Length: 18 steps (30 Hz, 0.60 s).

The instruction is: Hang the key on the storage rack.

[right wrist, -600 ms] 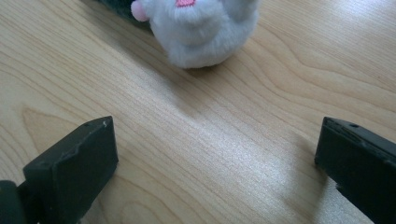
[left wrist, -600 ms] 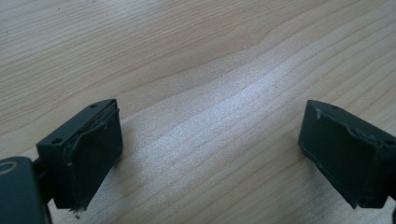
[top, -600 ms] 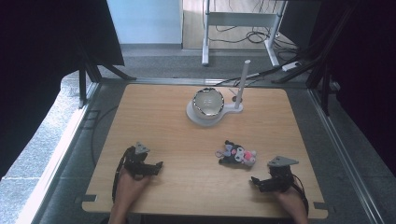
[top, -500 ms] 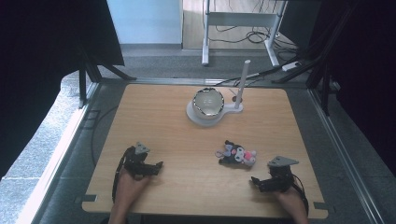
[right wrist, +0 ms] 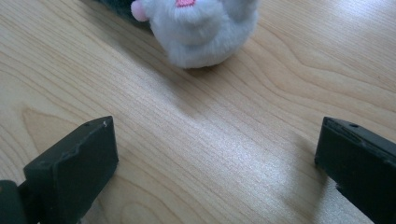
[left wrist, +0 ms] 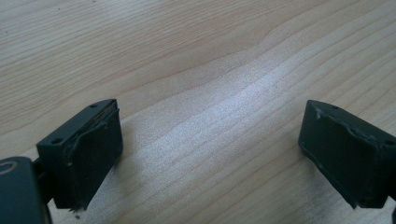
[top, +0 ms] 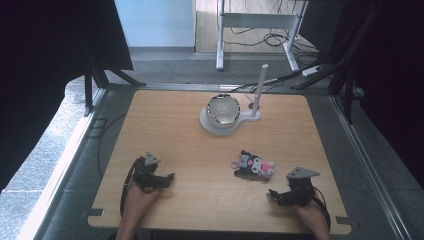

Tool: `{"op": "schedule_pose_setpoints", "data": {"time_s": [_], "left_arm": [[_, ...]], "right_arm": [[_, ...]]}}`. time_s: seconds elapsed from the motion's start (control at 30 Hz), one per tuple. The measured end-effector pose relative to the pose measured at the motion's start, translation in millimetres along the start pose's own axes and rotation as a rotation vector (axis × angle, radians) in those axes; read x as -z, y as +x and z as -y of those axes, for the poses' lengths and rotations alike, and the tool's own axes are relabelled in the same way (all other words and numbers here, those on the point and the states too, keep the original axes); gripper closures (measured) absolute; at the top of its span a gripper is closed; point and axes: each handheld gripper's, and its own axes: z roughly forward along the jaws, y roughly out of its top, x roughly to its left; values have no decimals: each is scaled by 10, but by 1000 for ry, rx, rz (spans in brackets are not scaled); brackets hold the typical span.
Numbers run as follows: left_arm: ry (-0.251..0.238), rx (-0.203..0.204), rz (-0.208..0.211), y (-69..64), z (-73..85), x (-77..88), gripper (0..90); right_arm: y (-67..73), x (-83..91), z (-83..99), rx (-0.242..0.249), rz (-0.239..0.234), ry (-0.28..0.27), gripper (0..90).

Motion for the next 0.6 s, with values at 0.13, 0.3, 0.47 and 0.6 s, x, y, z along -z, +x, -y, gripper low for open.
{"op": "schedule_pose_setpoints", "data": {"time_s": [0.13, 0.3, 0.47, 0.6], "left_arm": [[0, 0, 0, 0, 0, 0, 62], [0, 0, 0, 0, 0, 0, 62], [0, 0, 0, 0, 0, 0, 62], [0, 0, 0, 0, 0, 0, 62]], "right_arm": [[0, 1, 0, 0, 0, 0, 0], [0, 2, 0, 1, -1, 0, 0], [-9, 6, -1, 0, -5, -1, 4], [-35, 26, -19, -2, -2, 18, 21]]}}
